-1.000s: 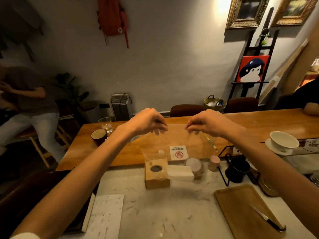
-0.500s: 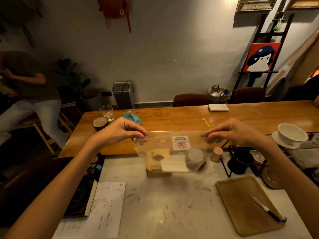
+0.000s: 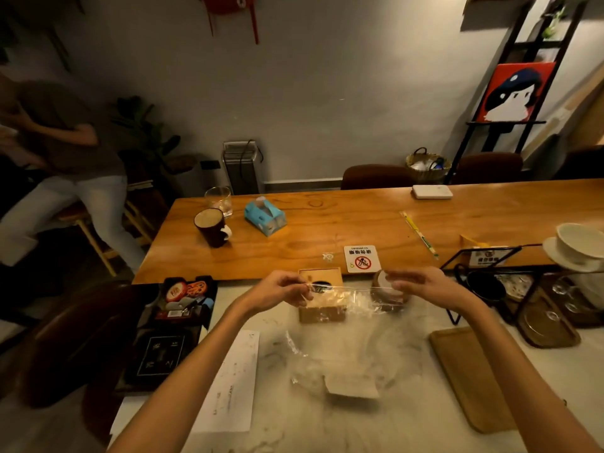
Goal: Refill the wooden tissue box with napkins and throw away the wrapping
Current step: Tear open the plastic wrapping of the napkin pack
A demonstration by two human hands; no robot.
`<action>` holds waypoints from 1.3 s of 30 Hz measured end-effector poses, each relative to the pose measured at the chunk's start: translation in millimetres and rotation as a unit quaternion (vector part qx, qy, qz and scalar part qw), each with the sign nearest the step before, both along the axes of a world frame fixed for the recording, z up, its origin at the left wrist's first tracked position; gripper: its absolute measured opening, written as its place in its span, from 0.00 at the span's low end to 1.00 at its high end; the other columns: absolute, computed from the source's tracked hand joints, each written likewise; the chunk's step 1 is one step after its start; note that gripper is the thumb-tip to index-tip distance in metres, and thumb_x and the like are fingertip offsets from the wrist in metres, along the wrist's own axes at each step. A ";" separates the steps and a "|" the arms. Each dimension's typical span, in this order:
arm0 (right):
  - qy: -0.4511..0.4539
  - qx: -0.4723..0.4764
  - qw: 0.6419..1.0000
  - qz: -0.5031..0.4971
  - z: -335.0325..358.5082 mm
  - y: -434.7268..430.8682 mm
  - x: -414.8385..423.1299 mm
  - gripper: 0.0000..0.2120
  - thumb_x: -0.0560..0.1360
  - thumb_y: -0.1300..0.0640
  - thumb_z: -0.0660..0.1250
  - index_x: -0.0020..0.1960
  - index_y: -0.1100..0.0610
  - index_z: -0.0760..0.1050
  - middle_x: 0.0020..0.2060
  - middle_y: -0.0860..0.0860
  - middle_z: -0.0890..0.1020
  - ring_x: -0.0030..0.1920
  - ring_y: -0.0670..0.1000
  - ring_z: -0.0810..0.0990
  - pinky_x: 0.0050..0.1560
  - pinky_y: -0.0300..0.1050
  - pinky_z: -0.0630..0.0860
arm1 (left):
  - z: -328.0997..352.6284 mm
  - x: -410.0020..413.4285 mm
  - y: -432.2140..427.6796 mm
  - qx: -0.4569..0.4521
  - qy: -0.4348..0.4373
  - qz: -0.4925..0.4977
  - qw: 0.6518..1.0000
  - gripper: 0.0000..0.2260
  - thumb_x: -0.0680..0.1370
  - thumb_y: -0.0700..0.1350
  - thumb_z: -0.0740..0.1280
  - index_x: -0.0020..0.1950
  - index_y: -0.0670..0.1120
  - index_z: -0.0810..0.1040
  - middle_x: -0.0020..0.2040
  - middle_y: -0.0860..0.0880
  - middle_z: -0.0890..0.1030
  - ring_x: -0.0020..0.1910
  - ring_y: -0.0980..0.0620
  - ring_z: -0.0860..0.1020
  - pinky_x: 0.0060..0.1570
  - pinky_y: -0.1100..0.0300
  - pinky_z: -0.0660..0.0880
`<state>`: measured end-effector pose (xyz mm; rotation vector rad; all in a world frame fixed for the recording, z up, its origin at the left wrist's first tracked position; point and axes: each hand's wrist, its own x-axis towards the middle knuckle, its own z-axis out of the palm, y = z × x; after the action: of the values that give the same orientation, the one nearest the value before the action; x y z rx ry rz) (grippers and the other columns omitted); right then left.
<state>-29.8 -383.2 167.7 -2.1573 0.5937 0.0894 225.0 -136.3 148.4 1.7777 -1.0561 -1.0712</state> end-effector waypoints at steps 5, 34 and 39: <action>-0.068 -0.095 0.993 0.005 34.6 45.9 62.6 0.22 0.76 0.42 0.65 0.68 0.46 0.72 0.62 0.38 0.74 0.62 0.40 0.72 0.63 0.44 0.71 | 12.2 2.1 -17.2 -0.061 -0.007 0.010 0.998 0.09 0.79 0.39 0.65 0.56 0.37 0.80 0.50 0.39 0.83 0.46 0.46 0.82 0.49 0.50 0.80; -0.243 -0.433 0.868 -0.013 -46.9 87.2 106.2 0.13 0.78 0.45 0.61 0.54 0.51 0.77 0.49 0.47 0.81 0.51 0.49 0.78 0.48 0.42 0.73 | -21.9 -38.5 -16.3 -0.165 0.096 0.175 0.966 0.11 0.80 0.45 0.64 0.60 0.44 0.78 0.52 0.44 0.85 0.50 0.44 0.84 0.42 0.53 0.77; -0.264 -0.355 0.896 -0.037 -29.3 84.7 107.9 0.07 0.77 0.53 0.65 0.53 0.53 0.79 0.44 0.49 0.83 0.45 0.48 0.80 0.44 0.43 0.77 | -21.7 -36.9 -14.7 -0.162 0.084 0.168 0.969 0.10 0.81 0.42 0.63 0.60 0.39 0.77 0.51 0.44 0.85 0.47 0.44 0.84 0.39 0.56 0.76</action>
<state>78.1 -298.5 138.5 -2.6827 0.4118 -0.8563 188.0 -151.0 126.8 1.5050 -0.7440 -0.7738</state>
